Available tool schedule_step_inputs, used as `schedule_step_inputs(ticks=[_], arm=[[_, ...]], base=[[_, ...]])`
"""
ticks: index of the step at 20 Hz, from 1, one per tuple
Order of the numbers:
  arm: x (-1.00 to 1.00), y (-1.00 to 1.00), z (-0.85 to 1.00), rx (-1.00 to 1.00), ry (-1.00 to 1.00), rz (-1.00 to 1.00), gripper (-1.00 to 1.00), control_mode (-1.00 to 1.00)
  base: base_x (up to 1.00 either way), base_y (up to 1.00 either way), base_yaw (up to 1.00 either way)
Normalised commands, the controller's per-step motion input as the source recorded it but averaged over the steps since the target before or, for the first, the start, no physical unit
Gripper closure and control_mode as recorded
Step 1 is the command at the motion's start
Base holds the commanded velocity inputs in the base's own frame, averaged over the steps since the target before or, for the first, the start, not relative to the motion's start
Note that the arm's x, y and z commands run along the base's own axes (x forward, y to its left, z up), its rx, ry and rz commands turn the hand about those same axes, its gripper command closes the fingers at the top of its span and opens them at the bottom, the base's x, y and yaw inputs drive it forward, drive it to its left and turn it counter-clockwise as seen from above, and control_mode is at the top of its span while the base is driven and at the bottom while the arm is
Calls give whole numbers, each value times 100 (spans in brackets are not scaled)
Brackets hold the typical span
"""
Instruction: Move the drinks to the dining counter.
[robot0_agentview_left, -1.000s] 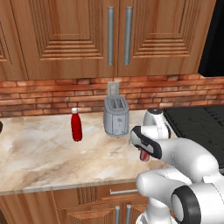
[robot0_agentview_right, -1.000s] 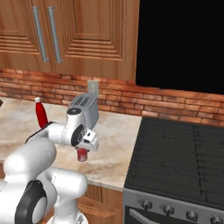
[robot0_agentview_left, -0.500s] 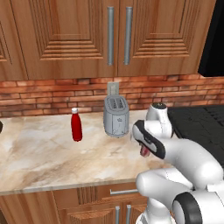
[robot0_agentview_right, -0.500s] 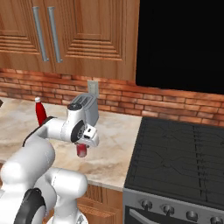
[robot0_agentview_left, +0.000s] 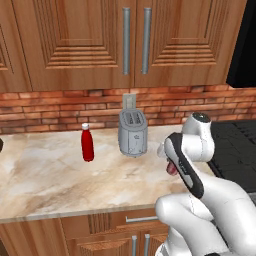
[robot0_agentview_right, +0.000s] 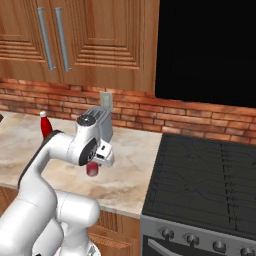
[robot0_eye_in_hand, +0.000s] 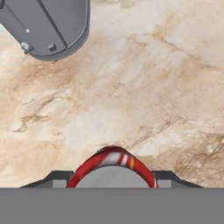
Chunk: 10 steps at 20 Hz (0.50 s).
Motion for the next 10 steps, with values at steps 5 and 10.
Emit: schedule_step_inputs(ticks=[5, 10], arm=[[-42, 0, 62, 0, -3, 4, 100, -100], [-71, -6, 55, 0, 0, 1, 100, -100]], base=[[0, 0, 0], [0, 0, 0]])
